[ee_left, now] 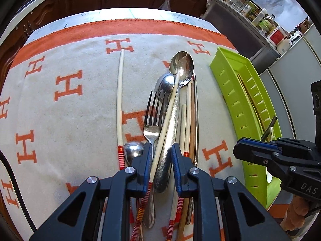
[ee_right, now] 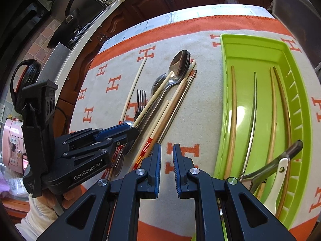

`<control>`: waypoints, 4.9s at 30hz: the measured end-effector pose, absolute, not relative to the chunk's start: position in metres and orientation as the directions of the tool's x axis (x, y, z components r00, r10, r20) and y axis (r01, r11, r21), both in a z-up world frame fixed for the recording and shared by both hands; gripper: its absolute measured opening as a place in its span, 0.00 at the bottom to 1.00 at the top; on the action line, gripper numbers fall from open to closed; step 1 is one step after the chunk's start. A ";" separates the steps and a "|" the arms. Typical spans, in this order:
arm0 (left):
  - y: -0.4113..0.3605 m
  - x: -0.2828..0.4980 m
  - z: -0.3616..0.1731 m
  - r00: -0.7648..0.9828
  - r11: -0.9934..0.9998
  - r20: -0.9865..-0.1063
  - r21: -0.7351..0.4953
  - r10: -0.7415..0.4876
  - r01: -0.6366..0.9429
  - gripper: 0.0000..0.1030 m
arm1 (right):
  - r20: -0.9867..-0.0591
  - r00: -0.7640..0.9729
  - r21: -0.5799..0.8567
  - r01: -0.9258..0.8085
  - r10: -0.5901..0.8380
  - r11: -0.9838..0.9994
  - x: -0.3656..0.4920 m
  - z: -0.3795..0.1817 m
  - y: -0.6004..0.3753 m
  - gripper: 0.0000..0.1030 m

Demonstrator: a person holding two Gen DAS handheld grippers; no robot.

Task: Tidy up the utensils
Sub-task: 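Withdraw both tools from the tray back over the utensil pile, then grasp a red-banded white chopstick with the left tool while the right tool grasps another, then lower both banded chopsticks into the green tray and open both tools, then withdraw both tools from the tray back over the remaining utensils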

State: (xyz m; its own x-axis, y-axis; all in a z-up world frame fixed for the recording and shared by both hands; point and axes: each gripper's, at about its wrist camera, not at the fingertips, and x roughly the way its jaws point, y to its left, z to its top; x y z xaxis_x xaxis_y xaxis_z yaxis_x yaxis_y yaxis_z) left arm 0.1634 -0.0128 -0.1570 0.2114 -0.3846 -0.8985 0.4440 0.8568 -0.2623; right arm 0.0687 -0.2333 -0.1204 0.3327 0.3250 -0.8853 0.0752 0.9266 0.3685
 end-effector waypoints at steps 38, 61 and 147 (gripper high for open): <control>0.095 0.115 -0.096 0.359 0.864 -0.789 -0.417 -0.499 0.283 0.03 | -0.860 0.307 0.427 -0.002 0.407 0.904 0.115 -0.109 -0.152 0.12; 0.177 0.114 -0.119 0.430 0.888 -0.787 -0.451 -0.442 0.087 0.03 | -0.955 0.287 0.084 0.012 0.077 0.996 0.177 -0.155 -0.073 0.06; 0.032 0.060 -0.113 0.384 0.954 -0.880 -0.210 -0.280 0.215 0.27 | -0.856 0.465 0.338 0.173 0.226 0.925 -0.046 -0.080 -0.277 0.16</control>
